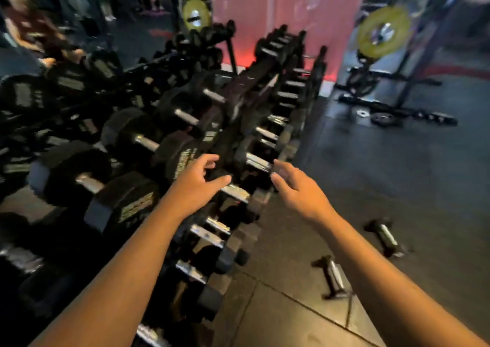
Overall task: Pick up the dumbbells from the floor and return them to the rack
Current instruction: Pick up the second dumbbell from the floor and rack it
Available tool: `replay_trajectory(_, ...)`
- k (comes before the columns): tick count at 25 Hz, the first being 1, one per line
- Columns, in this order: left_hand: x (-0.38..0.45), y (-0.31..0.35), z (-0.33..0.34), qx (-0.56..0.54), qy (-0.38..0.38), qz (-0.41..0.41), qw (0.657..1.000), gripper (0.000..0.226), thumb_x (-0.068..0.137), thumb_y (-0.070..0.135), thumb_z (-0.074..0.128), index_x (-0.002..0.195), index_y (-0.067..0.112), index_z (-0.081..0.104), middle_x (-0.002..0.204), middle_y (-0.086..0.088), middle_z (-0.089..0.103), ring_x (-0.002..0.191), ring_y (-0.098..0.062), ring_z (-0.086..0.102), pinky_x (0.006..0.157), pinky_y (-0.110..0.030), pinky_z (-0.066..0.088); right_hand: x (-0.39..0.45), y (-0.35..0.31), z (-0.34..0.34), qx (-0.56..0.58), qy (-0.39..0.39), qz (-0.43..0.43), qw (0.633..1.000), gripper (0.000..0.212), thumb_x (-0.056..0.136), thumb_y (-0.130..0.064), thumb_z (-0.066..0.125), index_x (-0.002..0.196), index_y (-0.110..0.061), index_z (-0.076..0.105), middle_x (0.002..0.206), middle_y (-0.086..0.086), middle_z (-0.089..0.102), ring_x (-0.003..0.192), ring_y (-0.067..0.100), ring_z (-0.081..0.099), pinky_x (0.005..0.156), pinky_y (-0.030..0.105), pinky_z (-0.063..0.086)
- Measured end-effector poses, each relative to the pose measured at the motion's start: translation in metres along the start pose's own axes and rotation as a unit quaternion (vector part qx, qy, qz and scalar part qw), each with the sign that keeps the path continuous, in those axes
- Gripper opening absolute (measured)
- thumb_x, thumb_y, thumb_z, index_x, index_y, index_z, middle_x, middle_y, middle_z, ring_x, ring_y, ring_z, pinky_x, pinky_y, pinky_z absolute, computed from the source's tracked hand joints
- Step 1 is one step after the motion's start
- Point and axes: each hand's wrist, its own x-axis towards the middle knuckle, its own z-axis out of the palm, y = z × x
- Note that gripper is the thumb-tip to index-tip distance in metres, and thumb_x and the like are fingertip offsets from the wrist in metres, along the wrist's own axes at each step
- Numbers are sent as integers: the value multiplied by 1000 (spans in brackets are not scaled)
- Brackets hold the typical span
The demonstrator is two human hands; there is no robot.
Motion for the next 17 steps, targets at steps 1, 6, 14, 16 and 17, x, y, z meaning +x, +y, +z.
replay_trajectory(1,11,14,22,7,-22,23,999,54,86,39,75,134,30,53,130,5,57,118,-13,53,97,-31,40,-9,20,-15,-6,26,25,999,53,100,-54,43,149,-33,43,145,2,55,131,20,52,106,40,42)
replay_trajectory(6,46,66,121,11,-123,77,989,63,85,44,74,141,27,50,140,0,54,126,-15,51,100,-31,39,-60,91,-75,-46,109,129,985,57,98,-57,42,150,-35,39,143,0,53,117,18,57,97,35,43)
replay_trajectory(14,87,128,308,40,-265,142,953,80,79,60,68,148,36,37,145,4,47,129,-19,47,97,-37,39,-113,225,-138,-63,188,253,947,60,96,-56,45,150,-30,41,146,1,53,131,20,50,104,42,42)
replay_trajectory(16,105,136,358,62,-284,144,946,81,78,62,67,149,38,35,146,6,47,129,-18,47,91,-34,37,-112,267,-143,-54,182,276,942,59,97,-55,47,150,-30,41,148,0,51,133,20,49,104,42,42)
replay_trajectory(17,115,140,383,73,-296,147,941,81,79,61,67,149,38,34,146,6,46,128,-18,47,90,-34,36,-112,288,-146,-52,184,290,938,59,97,-55,47,150,-31,40,148,0,51,132,21,49,103,42,43)
